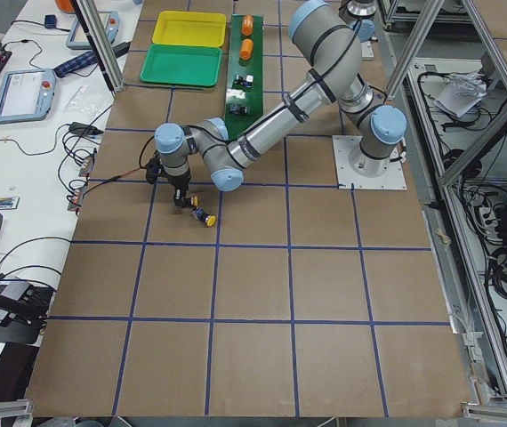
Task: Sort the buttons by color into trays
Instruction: 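Lower the left gripper and grasp the yellow-capped switch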
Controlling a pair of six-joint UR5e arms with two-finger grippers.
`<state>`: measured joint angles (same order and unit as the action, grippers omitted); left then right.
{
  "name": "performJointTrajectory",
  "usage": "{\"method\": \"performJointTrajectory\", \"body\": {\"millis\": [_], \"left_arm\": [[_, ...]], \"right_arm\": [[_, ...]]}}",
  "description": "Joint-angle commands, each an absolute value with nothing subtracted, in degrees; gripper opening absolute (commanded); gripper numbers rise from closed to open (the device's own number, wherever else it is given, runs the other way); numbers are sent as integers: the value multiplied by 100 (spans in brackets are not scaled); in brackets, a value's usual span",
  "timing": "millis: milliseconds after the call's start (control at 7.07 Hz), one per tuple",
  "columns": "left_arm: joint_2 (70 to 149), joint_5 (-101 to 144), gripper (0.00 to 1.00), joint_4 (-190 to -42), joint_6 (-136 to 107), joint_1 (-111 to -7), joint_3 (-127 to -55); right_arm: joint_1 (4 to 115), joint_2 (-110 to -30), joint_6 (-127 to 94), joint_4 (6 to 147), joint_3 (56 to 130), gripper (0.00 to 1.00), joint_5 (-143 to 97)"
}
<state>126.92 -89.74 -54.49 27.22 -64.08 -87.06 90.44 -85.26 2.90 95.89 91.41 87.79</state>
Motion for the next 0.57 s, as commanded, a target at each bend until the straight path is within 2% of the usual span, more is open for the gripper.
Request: {"method": "performJointTrajectory", "body": {"millis": [0, 283, 424], "left_arm": [[12692, -9026, 0, -5501, 2742, -6407, -8701], [12342, -9009, 0, -6050, 2725, -6529, -8727], [11861, -8948, 0, -6673, 2672, -6609, -8823]], "right_arm": [[9044, -8525, 290, 9589, 9141, 100, 8780], [9044, -8525, 290, 9589, 9141, 100, 8771], [9044, -8525, 290, 9589, 9141, 100, 8771]]}}
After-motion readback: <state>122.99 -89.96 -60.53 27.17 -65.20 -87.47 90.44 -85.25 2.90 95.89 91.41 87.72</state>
